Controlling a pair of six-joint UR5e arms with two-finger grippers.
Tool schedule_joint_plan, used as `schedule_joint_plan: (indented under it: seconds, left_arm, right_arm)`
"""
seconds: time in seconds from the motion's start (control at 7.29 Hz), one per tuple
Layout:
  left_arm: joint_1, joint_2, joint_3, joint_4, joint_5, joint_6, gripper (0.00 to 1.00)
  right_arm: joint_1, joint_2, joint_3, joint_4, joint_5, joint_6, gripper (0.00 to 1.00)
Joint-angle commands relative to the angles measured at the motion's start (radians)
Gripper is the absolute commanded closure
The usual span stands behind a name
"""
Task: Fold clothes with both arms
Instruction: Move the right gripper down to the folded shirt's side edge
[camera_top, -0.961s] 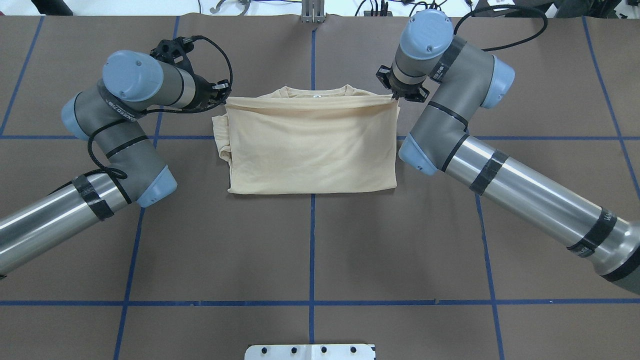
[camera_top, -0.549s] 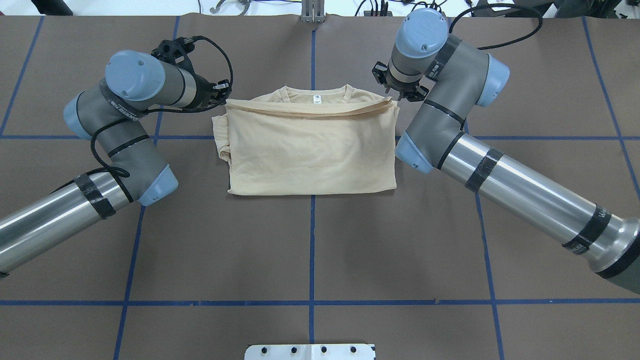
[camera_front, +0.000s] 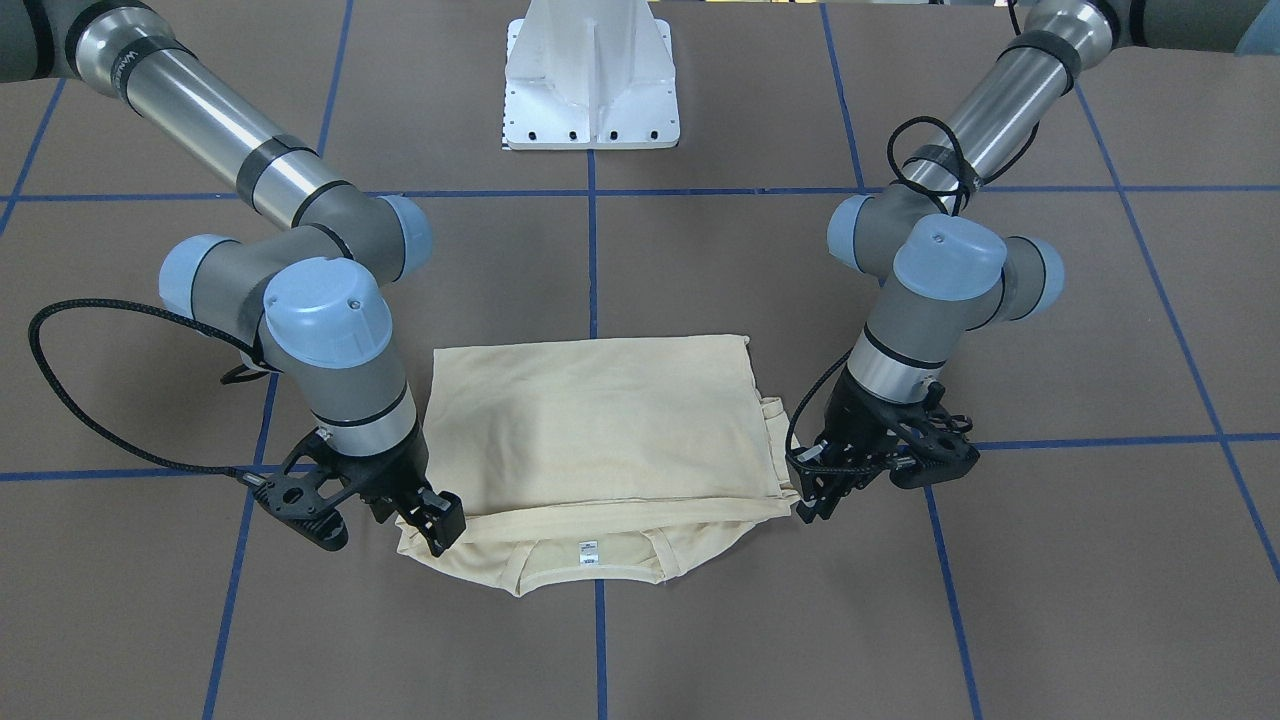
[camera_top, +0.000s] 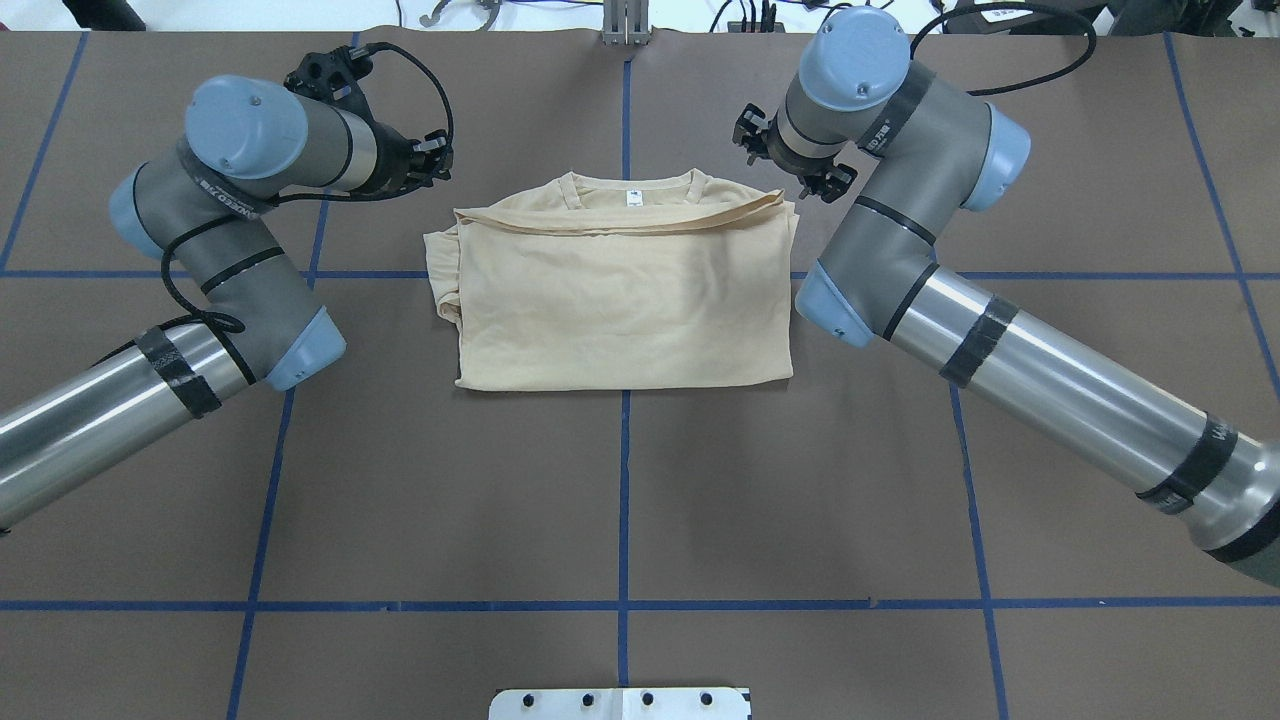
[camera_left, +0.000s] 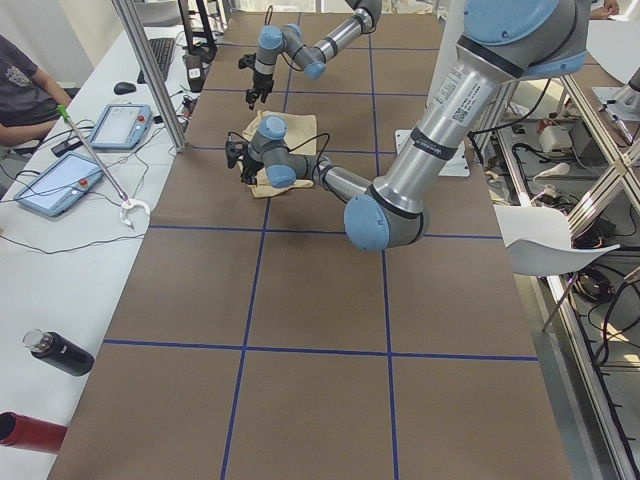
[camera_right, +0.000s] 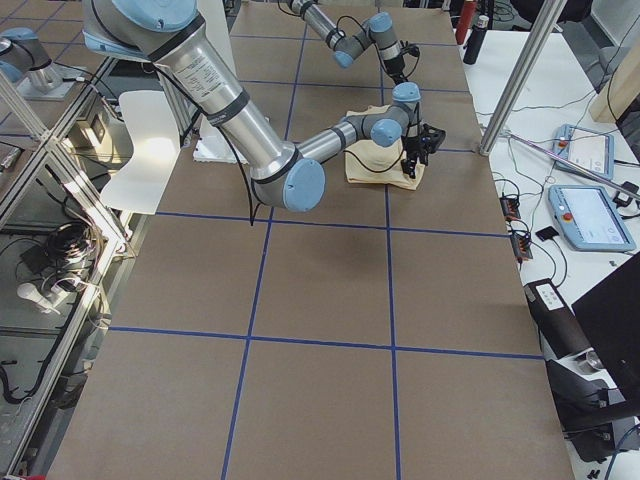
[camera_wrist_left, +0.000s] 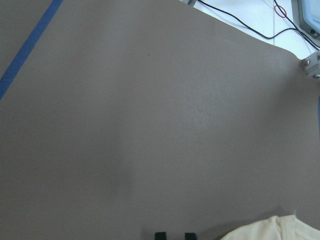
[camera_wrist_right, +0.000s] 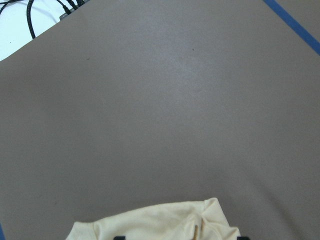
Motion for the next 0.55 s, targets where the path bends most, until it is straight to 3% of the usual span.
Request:
schedule_joint_plan:
  seconds: [0.0,0.14,0.41]
  left_arm:
    - [-0.009,-0.003,-0.023,-0.003,-0.003,0.0,0.67]
    - [-0.009,0.001,-0.026,-0.005,-0.004,0.004,0.67]
    - [-0.009,0.006,-0.026,-0.006,-0.003,0.006,0.67]
  right_arm:
    - [-0.065,-0.183,0.265,0.026,-0.006,0.145,0.19]
    - [-0.11,-0.21,0.295,0.04,-0.034,0.247,0.19]
    - [-0.202,-0.251,0.309,0.113,-0.171,0.421,0.21]
